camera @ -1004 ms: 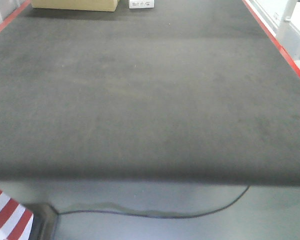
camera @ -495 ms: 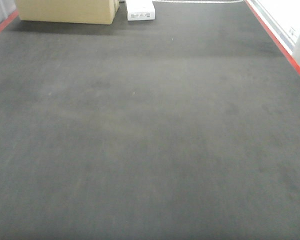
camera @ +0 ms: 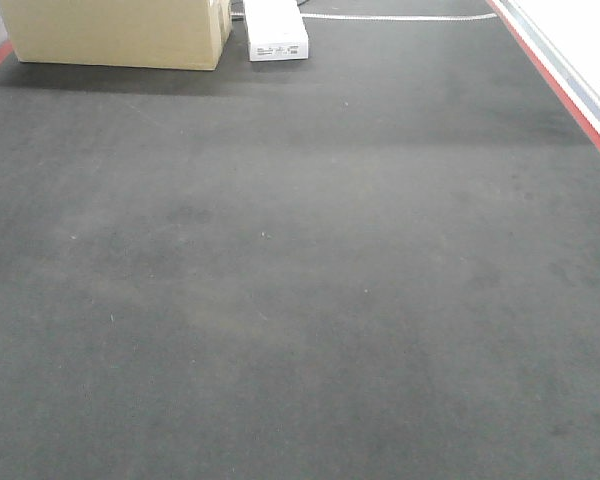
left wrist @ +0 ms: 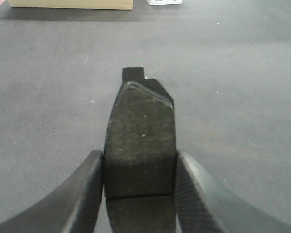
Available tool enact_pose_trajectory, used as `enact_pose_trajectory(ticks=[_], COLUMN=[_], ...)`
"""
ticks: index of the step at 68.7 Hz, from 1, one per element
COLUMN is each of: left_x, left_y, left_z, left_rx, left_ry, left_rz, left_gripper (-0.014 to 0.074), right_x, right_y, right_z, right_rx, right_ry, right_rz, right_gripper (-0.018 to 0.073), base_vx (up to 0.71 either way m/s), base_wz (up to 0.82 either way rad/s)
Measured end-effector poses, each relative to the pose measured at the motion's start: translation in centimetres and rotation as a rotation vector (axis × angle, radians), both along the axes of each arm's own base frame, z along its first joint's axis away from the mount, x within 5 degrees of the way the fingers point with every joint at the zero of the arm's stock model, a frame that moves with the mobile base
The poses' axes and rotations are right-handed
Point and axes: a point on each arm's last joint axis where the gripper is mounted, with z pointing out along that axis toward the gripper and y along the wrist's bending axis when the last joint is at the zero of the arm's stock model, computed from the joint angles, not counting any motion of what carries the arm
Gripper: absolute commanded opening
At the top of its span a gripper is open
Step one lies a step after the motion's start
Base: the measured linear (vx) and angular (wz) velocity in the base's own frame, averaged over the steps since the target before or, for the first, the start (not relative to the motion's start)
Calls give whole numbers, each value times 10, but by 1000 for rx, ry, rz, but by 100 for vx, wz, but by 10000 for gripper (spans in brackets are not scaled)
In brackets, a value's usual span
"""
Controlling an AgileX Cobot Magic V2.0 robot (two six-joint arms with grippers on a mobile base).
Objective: Move and align brake pads A on conveyor
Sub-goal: 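Lower the left gripper and release its brake pad onto the conveyor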
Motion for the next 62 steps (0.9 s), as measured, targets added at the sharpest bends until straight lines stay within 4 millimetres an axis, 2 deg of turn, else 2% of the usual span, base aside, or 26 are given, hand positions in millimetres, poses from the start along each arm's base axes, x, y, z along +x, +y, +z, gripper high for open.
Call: enact_pose_trajectory(ticks=[62], left_x=[0], left_y=[0], left_z=[0], left_rx=[0], left_ry=[0], left_rz=[0], left_gripper=[-6], right_x=[0], right_y=[0], right_z=[0], right_rx=[0], right_ry=[0], right_rz=[0], right_gripper=[-8], base_vx=[1], base_wz=[0])
